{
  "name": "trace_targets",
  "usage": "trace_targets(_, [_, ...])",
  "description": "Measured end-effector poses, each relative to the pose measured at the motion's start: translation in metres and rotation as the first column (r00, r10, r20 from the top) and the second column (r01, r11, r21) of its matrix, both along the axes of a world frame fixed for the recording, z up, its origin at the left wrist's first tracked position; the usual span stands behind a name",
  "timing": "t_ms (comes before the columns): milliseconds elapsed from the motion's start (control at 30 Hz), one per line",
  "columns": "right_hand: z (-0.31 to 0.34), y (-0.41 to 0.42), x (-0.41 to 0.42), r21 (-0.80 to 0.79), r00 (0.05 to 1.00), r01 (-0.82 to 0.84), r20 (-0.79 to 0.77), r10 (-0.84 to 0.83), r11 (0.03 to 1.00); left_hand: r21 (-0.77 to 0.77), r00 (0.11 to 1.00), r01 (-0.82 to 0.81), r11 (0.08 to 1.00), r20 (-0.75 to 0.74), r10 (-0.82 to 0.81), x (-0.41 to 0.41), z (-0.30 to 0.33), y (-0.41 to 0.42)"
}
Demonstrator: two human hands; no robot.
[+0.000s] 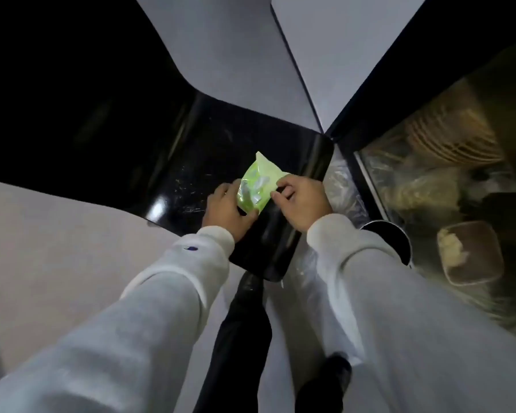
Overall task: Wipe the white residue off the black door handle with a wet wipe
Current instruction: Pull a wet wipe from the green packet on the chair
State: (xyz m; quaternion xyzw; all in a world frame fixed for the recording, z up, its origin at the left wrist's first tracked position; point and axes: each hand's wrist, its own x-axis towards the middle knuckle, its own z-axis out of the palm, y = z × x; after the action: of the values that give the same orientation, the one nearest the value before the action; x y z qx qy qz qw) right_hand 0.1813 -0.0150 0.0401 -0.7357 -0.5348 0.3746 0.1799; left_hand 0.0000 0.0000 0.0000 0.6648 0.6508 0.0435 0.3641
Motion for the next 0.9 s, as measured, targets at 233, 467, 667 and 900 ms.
trace_targets(233, [-0.067,0.033,-0.036,-0.065,0.990,0.138,0.018,-0.137,0.988,-0.019,0.999,-0.012,1.000,0.042,0.013,0.014,-0.052,0.031])
trace_targets(467, [-0.068,0.038,-0.052,-0.067,0.972,0.223,0.085,-0.218,0.972,-0.070,1.000,-0.003,0.998,0.009,0.004,0.015,-0.058,0.036])
trace_targets(667, [-0.054,0.023,-0.056,-0.039,0.923,0.374,-0.081,-0.376,0.927,-0.095,1.000,-0.011,0.995,-0.017,0.010,0.017,-0.057,0.038])
trace_targets(900, [-0.036,0.012,-0.038,-0.200,0.460,0.764,-0.498,-0.735,0.613,-0.109,0.995,0.002,0.994,-0.096,-0.012,0.022,-0.055,0.035])
